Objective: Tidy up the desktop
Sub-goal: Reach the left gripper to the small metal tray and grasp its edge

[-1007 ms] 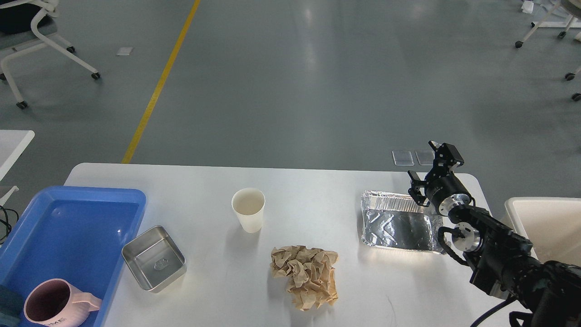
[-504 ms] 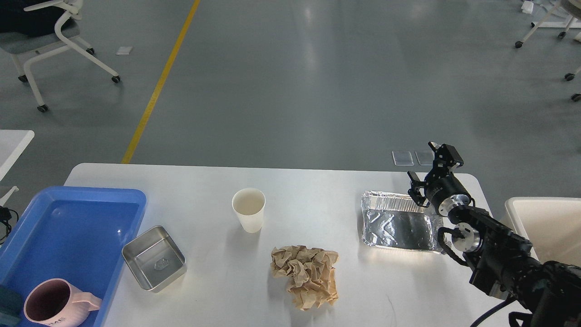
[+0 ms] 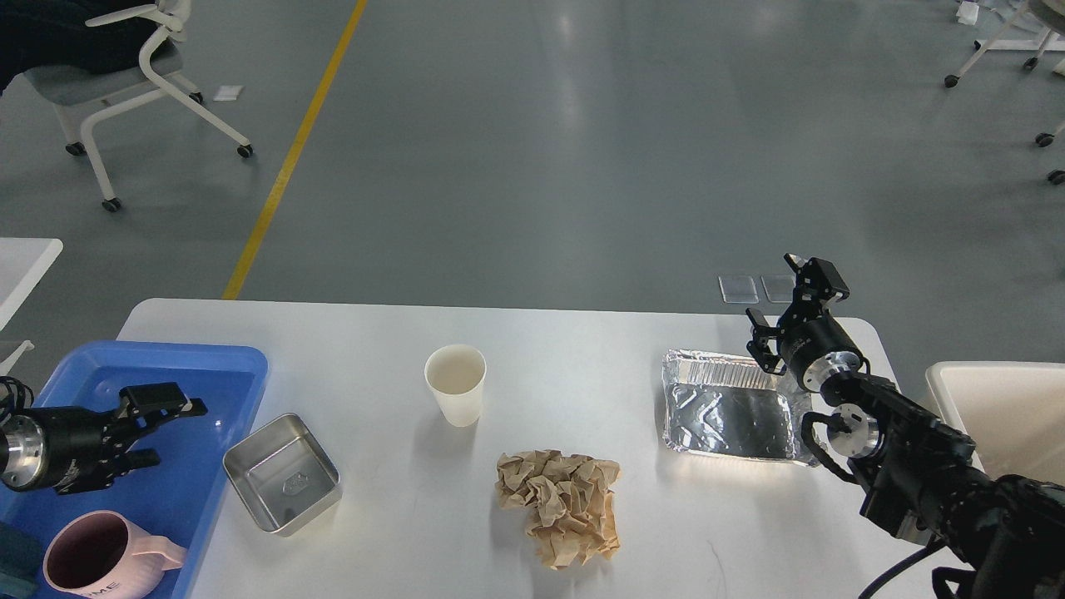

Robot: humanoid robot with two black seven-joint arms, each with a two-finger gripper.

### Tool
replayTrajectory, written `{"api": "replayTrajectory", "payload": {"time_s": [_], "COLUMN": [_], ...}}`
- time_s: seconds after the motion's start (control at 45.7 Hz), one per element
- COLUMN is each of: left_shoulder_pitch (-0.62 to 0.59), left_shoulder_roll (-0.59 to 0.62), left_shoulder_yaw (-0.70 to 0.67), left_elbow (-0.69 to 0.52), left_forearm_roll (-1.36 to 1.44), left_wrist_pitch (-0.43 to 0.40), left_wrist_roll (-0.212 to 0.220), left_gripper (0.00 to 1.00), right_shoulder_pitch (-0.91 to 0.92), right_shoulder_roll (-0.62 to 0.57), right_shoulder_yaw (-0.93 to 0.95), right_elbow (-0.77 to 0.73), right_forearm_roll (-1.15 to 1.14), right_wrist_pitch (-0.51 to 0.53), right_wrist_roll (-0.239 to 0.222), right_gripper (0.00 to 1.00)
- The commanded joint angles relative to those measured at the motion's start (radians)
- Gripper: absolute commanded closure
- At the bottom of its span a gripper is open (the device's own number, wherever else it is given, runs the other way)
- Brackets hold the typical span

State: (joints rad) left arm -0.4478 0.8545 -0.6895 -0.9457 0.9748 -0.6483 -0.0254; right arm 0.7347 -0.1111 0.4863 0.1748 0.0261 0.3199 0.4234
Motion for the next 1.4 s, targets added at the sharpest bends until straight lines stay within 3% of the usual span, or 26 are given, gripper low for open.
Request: {"api": "replayTrajectory", "payload": {"time_s": [0.0, 0.153, 0.328, 0.482, 0.679, 1.379], "left_shoulder_pitch": [-0.023, -0.025, -0.023, -0.023, -0.019, -0.011], "left_shoulder_roll": [-0.066, -0.078, -0.060, -0.022, -0.031, -0.091], "left_shoulder_yaw": [0.015, 0.018, 0.018, 0.018, 0.018, 0.019], "left_elbow": [-0.001, -0.010, -0.012, -0.010, -0.010, -0.012], "left_forearm_roll": [-0.001, 0.001, -0.001, -0.002, -0.002, -0.004], "left_wrist_pitch": [0.015, 0.015, -0.019, -0.056, -0.051, -0.073], "left_wrist_roll": [0.002, 0.012, 0.062, 0.065, 0.125, 0.202], "left_gripper": [0.02, 0.02, 0.02, 0.02, 0.02, 0.02], "right_shoulder_pitch": [-0.001, -0.001, -0.005, -0.003, 0.000, -0.001], "right_shoulder_roll": [-0.001, -0.001, -0.001, -0.001, 0.001, -0.001], "right_shoulder_yaw": [0.000, 0.000, 0.000, 0.000, 0.000, 0.000], "right_elbow": [-0.001, -0.001, -0.001, -0.001, -0.001, -0.001], "right_forearm_roll": [0.000, 0.000, 0.000, 0.000, 0.000, 0.000], "right_wrist_pitch": [0.001, -0.001, -0.001, -0.001, -0.001, -0.001], "right_wrist_roll": [0.000, 0.000, 0.000, 0.000, 0.000, 0.000], "right_gripper": [0.00, 0.00, 0.00, 0.00, 0.00, 0.00]}}
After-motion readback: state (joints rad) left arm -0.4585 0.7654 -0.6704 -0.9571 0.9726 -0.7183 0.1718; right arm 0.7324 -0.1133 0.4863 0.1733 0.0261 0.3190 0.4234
